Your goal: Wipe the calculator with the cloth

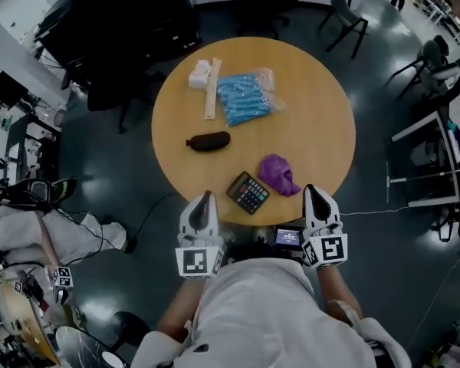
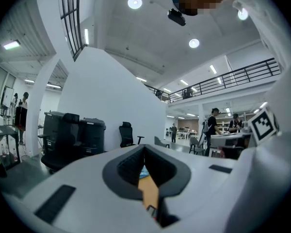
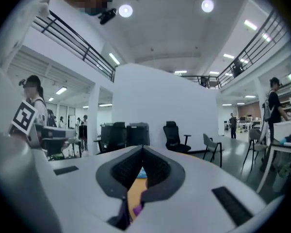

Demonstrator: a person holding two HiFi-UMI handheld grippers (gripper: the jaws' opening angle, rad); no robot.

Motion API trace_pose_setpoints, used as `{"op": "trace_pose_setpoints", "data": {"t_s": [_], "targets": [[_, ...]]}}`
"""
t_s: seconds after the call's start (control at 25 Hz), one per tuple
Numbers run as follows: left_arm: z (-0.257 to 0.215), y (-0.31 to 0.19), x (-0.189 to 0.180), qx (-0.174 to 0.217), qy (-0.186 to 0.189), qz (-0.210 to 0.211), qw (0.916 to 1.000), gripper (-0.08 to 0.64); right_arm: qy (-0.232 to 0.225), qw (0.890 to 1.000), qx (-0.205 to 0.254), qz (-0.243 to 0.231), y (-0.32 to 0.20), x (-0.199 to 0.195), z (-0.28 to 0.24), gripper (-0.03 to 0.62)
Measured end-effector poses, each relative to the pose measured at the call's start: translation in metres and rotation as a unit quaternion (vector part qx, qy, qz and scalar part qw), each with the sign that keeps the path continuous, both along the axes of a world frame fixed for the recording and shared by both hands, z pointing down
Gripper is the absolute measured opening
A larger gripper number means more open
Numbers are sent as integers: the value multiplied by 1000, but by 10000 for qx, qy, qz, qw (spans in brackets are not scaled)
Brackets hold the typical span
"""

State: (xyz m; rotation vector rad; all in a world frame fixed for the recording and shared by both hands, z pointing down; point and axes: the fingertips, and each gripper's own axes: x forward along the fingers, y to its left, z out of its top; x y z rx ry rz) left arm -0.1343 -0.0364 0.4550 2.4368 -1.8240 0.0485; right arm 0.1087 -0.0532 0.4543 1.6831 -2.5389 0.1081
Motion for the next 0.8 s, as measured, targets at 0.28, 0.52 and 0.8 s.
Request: {"op": "trace_pose_setpoints", "data": {"t_s": [0.28, 0.52, 0.8], "targets": [[14, 15, 31, -284, 268, 321, 9987, 8, -193, 9994, -285, -37, 25, -10, 11, 15], [15, 12, 40, -286, 264, 436, 9983, 8, -190, 9996, -224, -27, 30, -9, 12, 15], [12, 11, 43, -222, 270, 449, 9984, 8, -187, 9998, -91, -35, 27, -7, 6, 15]]}}
